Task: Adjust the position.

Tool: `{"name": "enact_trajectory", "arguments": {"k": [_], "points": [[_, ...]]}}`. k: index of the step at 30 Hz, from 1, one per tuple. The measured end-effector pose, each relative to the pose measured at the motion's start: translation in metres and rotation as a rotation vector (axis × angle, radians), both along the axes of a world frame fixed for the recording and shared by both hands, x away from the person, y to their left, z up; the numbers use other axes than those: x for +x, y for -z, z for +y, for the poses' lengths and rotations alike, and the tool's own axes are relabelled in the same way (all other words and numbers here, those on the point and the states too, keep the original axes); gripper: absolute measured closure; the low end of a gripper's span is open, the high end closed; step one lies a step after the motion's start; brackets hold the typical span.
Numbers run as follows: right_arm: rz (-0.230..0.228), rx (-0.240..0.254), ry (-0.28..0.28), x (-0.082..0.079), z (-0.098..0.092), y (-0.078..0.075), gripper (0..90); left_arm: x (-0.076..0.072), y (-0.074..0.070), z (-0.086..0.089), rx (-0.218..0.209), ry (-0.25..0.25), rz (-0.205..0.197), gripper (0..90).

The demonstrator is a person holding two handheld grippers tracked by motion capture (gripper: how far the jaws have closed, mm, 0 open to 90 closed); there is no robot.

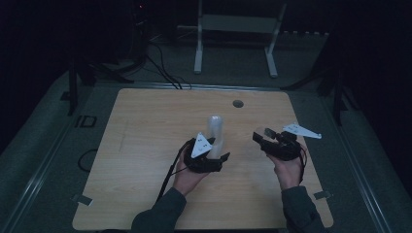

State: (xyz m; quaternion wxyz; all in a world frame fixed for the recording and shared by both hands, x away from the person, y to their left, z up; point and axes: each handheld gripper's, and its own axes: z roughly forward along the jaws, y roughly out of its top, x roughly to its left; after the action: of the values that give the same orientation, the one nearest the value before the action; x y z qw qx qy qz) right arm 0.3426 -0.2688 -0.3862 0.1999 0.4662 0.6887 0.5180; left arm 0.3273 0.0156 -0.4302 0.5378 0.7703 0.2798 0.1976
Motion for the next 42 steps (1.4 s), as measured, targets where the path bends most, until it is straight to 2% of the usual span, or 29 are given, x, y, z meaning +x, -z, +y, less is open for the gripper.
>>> {"name": "enact_trajectory", "arguments": {"k": [9,16,19,27,29,34,42], "points": [[0.024,0.011,0.009,-0.004,-0.003,0.011,40.9,0.005,0.004,-0.018,0.013,0.022,0.016,24.9],[0.031,0.017,0.010,-0.006,-0.004,0.013,40.9,0.007,0.009,-0.033,0.017,0.029,0.027,19.7],[0.037,0.041,0.006,-0.006,-0.005,0.014,40.9,0.007,0.012,-0.040,0.016,0.037,0.032,19.0],[0.047,0.060,0.001,-0.009,-0.005,0.016,40.9,0.007,0.019,-0.052,0.022,0.056,0.040,18.6],[0.062,0.101,-0.012,-0.009,-0.006,0.018,40.9,0.007,0.021,-0.056,0.022,0.070,0.041,18.6],[0.080,0.147,-0.022,-0.009,-0.007,0.020,41.0,0.006,0.022,-0.059,0.013,0.083,0.040,18.1],[0.098,0.172,-0.023,-0.009,-0.005,0.025,41.0,0.007,0.021,-0.060,0.000,0.107,0.049,17.1]]}}
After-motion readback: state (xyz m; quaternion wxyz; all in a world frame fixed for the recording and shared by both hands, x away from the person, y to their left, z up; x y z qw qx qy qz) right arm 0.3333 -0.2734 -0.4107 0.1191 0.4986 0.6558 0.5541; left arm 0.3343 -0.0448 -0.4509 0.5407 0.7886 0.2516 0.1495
